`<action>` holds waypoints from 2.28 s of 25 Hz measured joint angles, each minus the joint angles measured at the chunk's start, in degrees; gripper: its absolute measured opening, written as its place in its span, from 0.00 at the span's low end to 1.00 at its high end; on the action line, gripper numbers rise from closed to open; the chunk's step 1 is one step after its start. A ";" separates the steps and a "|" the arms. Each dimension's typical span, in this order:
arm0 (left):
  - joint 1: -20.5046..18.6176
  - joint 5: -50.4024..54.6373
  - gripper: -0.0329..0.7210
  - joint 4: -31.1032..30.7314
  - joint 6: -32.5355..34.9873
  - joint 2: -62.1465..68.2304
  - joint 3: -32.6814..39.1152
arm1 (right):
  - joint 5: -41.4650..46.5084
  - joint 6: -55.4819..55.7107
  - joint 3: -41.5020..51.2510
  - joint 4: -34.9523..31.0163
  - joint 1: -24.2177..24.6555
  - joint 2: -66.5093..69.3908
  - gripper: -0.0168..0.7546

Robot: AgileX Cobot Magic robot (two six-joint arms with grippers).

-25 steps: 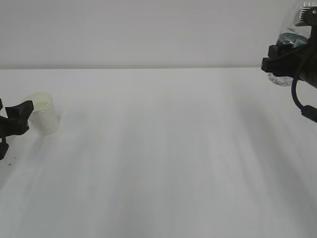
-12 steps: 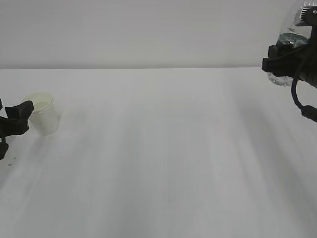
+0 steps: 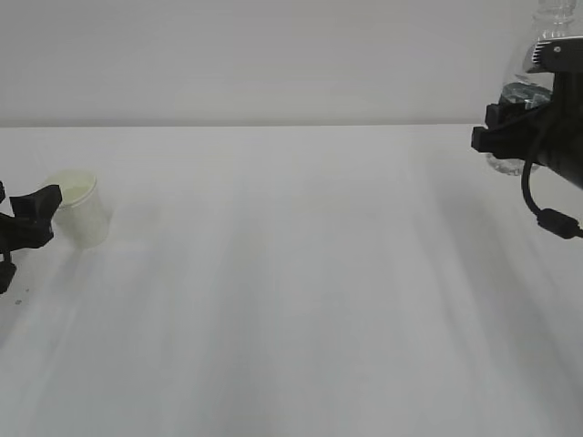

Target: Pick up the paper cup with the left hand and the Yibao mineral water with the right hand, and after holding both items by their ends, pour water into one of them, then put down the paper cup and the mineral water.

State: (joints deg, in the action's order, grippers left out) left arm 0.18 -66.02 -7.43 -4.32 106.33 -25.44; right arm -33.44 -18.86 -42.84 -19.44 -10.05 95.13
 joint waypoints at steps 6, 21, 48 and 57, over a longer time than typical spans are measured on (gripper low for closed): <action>0.00 0.05 0.77 0.00 0.00 0.00 0.00 | -1.11 0.00 0.00 0.00 0.00 1.67 0.60; 0.00 0.14 0.77 0.09 0.00 0.00 0.00 | -4.61 0.10 0.00 0.56 0.00 7.22 0.60; 0.00 0.14 0.76 0.09 0.00 0.00 0.00 | -9.85 4.23 -0.44 2.54 0.00 15.41 0.60; 0.00 0.14 0.76 0.09 0.00 0.00 0.00 | -12.14 5.16 -1.69 2.95 0.00 18.44 0.60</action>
State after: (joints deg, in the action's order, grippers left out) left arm 0.18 -65.88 -7.34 -4.32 106.33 -25.44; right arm -45.58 -13.70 -44.53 -16.49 -10.05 113.57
